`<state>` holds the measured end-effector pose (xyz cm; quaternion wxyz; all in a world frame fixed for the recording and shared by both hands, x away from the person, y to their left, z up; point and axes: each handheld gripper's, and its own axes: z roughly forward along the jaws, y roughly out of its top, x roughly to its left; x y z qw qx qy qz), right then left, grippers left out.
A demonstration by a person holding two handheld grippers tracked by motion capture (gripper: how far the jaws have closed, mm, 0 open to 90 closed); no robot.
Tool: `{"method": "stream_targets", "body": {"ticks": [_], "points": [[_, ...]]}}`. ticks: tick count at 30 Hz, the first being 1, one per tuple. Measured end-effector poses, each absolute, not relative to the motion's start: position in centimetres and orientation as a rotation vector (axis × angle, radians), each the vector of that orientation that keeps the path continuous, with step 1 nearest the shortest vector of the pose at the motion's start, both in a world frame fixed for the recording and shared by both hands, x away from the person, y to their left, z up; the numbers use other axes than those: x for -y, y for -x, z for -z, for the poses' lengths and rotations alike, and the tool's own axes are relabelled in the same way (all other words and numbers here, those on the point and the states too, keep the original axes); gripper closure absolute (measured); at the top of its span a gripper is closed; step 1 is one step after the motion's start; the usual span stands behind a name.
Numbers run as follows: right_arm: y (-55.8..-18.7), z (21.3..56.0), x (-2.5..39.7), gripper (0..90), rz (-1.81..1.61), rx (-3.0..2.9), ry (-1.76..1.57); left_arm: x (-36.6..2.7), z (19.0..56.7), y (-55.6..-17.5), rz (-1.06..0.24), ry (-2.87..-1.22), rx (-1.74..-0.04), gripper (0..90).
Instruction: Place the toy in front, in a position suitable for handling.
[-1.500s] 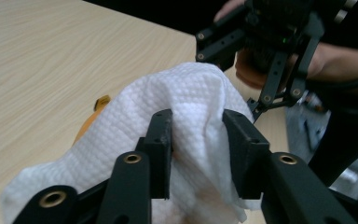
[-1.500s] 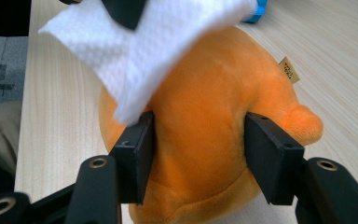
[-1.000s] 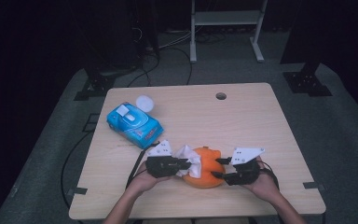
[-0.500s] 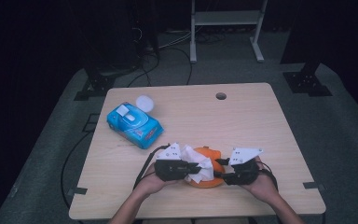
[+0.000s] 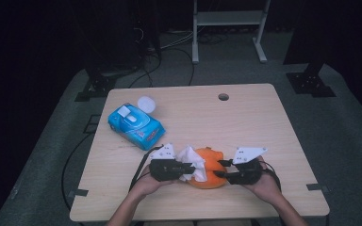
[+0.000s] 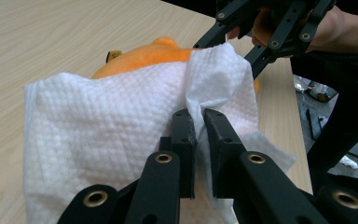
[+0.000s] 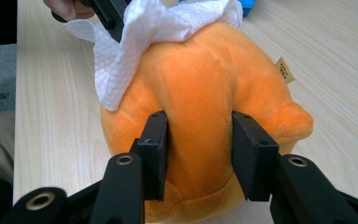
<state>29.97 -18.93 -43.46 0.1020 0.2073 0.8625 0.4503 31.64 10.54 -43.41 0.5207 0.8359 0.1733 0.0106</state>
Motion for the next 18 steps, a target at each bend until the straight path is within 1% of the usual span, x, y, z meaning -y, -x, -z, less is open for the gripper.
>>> {"method": "stream_targets", "body": {"ticks": [6, 7, 10, 11, 12, 15, 18], "points": [[-30.1, 43.5, 19.0, 58.0, -1.33, -2.544, -0.628, -10.1, 43.1, -31.5, -0.073, -2.006, -0.406, 73.2], [-30.1, 43.5, 19.0, 58.1, -1.33, -2.543, -0.63, -10.0, 43.1, -31.5, -0.082, -2.01, -0.402, 73.3], [-30.1, 43.4, 19.0, 59.2, -1.326, -2.549, -0.627, -10.2, 43.1, -31.6, -0.089, -2.023, -0.394, 80.4], [-30.1, 43.4, 19.0, 60.2, -1.325, -2.549, -0.624, -10.4, 43.0, -31.7, -0.096, -2.029, -0.391, 81.6], [-30.2, 43.2, 19.0, 63.1, -1.316, -2.549, -0.624, -10.6, 43.0, -31.8, -0.099, -2.03, -0.395, 82.7], [-30.2, 43.0, 19.1, 65.1, -1.312, -2.55, -0.64, -11.6, 42.9, -32.0, -0.112, -2.025, -0.426, 82.9], [-30.3, 42.9, 19.3, 69.6, -1.316, -2.555, -0.668, -12.3, 43.0, -32.3, -0.089, -2.006, -0.447, 83.1]]}}
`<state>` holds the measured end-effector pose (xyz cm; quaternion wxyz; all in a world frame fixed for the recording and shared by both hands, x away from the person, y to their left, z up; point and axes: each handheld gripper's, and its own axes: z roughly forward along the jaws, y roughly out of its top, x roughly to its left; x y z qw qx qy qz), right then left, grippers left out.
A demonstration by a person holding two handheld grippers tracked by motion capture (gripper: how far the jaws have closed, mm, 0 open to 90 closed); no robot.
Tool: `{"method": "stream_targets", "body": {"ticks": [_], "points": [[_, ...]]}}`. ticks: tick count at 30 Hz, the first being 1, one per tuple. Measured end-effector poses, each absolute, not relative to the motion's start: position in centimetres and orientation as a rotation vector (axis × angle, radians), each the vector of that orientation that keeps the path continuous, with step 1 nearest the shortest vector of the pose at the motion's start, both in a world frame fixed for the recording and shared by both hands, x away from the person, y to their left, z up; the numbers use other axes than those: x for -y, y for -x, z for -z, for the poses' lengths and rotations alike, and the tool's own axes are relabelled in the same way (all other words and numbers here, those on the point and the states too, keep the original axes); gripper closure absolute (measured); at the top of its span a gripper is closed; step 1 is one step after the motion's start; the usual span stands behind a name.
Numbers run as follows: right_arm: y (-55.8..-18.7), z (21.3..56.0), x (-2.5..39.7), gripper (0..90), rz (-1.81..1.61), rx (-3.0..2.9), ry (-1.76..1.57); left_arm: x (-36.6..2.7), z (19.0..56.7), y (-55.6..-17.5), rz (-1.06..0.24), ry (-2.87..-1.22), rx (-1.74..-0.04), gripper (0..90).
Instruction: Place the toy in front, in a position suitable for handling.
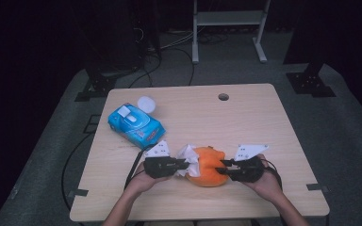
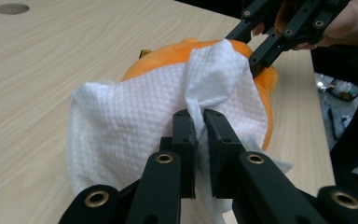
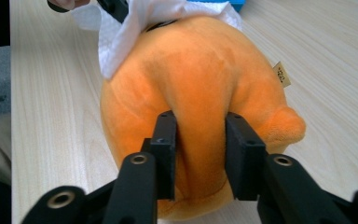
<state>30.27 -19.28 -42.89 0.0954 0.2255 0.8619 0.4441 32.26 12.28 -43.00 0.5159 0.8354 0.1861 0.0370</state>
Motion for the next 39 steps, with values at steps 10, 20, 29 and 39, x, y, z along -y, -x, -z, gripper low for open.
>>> {"method": "stream_targets", "body": {"ticks": [10, 20, 29, 39], "points": [[-29.6, 41.7, 18.3, 76.4, -1.396, -2.606, -0.65, -9.7, 41.6, -30.4, -0.025, -2.006, -0.302, 82.7], [-30.7, 42.3, 19.1, 75.2, -1.373, -2.589, -0.768, -12.2, 42.7, -32.1, -0.064, -1.993, -0.427, 82.7], [-31.6, 42.8, 19.8, 74.9, -1.421, -2.552, -0.895, -10.9, 42.2, -31.4, -0.006, -1.964, -0.394, 82.1], [-30.2, 42.4, 18.4, 74.9, -1.364, -2.569, -0.742, -9.4, 42.2, -30.6, -0.049, -2.029, -0.327, 81.9]]}}
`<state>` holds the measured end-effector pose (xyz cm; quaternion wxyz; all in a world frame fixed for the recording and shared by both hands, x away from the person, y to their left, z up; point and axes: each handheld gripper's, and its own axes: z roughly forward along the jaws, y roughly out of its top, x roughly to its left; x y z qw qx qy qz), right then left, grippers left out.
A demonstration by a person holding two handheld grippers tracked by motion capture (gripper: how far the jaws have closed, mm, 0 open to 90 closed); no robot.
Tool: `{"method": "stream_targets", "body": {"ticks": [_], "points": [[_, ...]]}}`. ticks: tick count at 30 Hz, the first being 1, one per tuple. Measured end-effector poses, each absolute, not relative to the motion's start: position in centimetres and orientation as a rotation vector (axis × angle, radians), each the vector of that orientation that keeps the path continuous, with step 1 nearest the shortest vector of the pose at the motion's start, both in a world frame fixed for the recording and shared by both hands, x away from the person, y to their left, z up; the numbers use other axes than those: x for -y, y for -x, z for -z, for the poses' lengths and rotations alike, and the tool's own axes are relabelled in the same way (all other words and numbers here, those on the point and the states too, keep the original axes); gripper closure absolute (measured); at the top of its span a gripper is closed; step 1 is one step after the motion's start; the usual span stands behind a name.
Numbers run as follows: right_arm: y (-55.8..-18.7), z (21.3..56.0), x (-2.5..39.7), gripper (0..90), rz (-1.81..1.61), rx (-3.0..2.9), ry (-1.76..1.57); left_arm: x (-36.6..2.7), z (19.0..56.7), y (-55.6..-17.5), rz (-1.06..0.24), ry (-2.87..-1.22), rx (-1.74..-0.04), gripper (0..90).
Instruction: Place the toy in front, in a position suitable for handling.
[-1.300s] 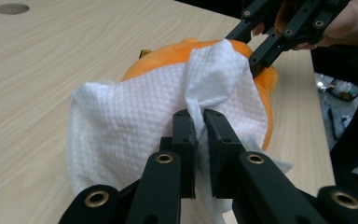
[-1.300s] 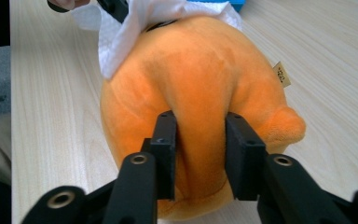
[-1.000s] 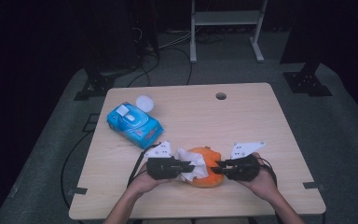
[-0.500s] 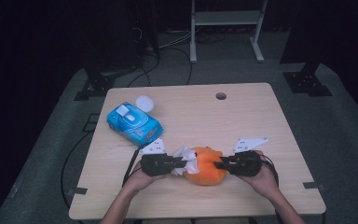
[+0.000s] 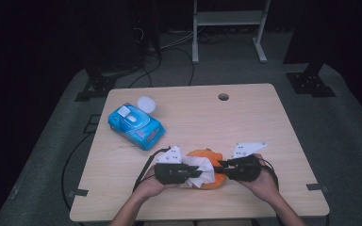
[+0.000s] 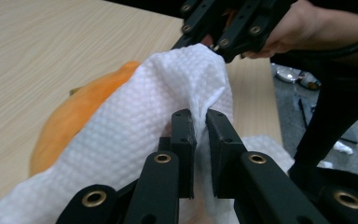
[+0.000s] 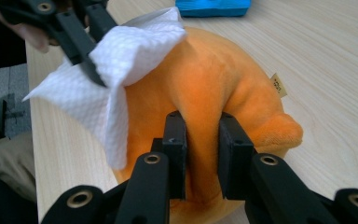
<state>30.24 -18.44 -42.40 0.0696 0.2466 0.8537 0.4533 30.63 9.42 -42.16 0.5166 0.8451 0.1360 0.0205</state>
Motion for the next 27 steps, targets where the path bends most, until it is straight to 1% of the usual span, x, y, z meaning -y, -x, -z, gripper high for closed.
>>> {"method": "stream_targets", "body": {"ticks": [3, 8, 13, 17, 21, 27], "points": [[-30.3, 42.4, 18.5, 74.9, -1.36, -2.568, -0.745, -10.6, 42.2, -31.2, -0.075, -2.023, -0.367, 81.9], [-30.5, 42.6, 18.8, 74.4, -1.377, -2.57, -0.762, -11.8, 42.6, -31.9, -0.08, -2.009, -0.422, 81.9], [-30.4, 42.6, 18.5, 74.4, -1.359, -2.563, -0.746, -11.2, 42.2, -31.6, -0.064, -1.998, -0.401, 82.1], [-30.1, 42.6, 18.3, 74.4, -1.36, -2.566, -0.728, -9.7, 41.8, -30.8, -0.033, -1.992, -0.345, 82.1], [-29.8, 42.5, 17.9, 74.1, -1.345, -2.568, -0.694, -8.4, 41.8, -30.2, -0.045, -2.033, -0.295, 82.0], [-29.8, 42.5, 18.0, 73.8, -1.353, -2.569, -0.69, -10.1, 42.3, -31.3, -0.054, -2.027, -0.348, 82.8]]}}
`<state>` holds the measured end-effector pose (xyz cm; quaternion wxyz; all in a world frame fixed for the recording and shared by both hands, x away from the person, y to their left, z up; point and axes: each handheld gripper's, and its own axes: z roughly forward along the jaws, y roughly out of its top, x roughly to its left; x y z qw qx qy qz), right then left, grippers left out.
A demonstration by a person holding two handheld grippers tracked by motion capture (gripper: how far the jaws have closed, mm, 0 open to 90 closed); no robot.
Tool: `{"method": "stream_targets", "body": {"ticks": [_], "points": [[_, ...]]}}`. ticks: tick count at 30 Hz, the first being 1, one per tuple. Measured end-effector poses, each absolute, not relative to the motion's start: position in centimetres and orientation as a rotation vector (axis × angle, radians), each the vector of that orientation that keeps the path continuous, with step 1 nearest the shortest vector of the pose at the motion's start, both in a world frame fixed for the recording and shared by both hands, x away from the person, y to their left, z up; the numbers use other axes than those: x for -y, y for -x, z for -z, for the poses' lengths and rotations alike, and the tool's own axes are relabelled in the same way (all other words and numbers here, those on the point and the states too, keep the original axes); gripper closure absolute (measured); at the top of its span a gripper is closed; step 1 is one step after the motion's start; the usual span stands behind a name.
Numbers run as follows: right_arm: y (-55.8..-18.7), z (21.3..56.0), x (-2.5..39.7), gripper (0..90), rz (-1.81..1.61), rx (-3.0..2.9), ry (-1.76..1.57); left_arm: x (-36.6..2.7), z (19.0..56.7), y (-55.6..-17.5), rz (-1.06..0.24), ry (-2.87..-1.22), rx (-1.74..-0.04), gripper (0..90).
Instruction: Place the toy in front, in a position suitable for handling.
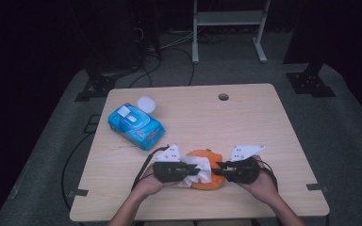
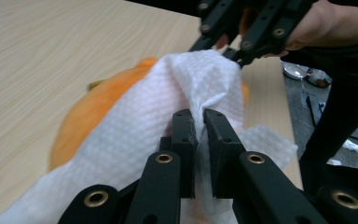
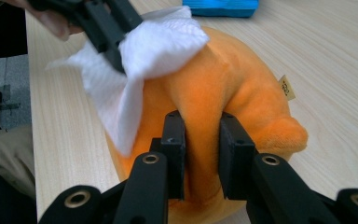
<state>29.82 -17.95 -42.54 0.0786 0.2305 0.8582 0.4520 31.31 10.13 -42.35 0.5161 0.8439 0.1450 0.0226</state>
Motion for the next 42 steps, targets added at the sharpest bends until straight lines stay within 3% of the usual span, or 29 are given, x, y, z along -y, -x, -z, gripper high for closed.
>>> {"method": "stream_targets", "body": {"ticks": [8, 16, 25, 34, 42], "points": [[-29.4, 42.5, 17.8, 73.7, -1.319, -2.568, -0.632, -12.7, 42.8, -32.4, -0.058, -1.988, -0.452, 82.8], [-29.4, 42.6, 17.8, 72.8, -1.316, -2.571, -0.64, -10.4, 42.2, -31.2, -0.02, -1.994, -0.356, 82.6], [-29.5, 42.6, 18.0, 71.9, -1.333, -2.577, -0.631, -11.8, 42.6, -32.0, -0.043, -2.001, -0.407, 83.0], [-29.6, 42.8, 18.1, 69.3, -1.352, -2.587, -0.628, -8.4, 41.8, -30.4, -0.016, -2.033, -0.274, 83.0], [-29.7, 42.8, 18.1, 68.4, -1.366, -2.586, -0.627, -11.3, 42.1, -31.8, -0.078, -2.027, -0.382, 83.2]]}}
